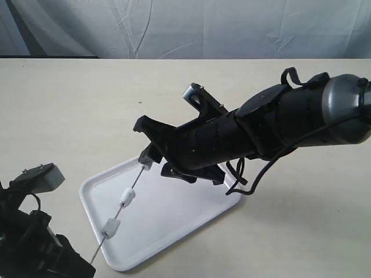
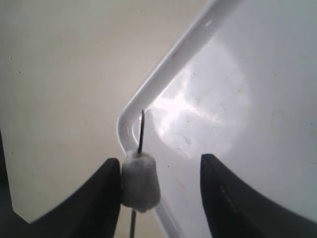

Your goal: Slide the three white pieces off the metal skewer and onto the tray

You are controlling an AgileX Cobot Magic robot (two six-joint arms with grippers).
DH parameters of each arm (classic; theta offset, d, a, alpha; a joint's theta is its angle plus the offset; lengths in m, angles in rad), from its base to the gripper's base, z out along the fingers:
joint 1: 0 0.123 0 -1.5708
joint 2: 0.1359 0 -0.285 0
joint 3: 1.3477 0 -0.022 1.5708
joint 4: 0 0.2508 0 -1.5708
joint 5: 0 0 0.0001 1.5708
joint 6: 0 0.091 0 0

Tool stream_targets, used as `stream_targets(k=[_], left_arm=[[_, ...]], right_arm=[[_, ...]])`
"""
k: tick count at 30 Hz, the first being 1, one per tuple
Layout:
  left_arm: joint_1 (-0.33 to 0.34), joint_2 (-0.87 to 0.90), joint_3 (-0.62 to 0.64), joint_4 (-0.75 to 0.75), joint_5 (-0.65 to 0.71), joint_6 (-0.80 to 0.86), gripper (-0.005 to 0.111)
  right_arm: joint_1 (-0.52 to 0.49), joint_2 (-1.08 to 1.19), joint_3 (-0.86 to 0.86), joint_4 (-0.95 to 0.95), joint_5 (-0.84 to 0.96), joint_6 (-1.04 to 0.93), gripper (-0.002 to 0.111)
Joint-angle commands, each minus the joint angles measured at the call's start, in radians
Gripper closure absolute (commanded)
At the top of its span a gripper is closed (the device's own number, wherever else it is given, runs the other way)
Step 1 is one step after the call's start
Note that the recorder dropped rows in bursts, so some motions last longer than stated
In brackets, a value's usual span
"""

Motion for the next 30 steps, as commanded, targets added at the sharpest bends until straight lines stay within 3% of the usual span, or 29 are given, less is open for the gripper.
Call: stream_targets(k=[1, 8, 9, 12, 30], left_arm=[[0.001, -0.008, 0.003, -0.017, 0.014, 0.009, 0.107], [0.001, -0.008, 0.003, -0.016, 0.008, 0.009, 0.107], [0.001, -0.008, 0.003, -0.016, 0.006, 0.009, 0.107], [0.001, -0.008, 0.003, -0.016, 0.004, 0.009, 0.107], [0.001, -0.008, 0.003, -0.016, 0.006, 0.009, 0.107]], right_arm=[[0.001, 0.018, -0.005, 0.014, 0.017, -0.012, 0.061], [0.001, 0.018, -0.005, 0.014, 0.047, -0.012, 0.061], [0.001, 0.018, -0.005, 0.014, 0.059, -0.015, 0.063], [0.001, 0.018, -0.005, 0.017, 0.067, -0.049, 0.085], [0.001, 0.018, -0.005, 0.021, 0.071, -0.079, 0.086]])
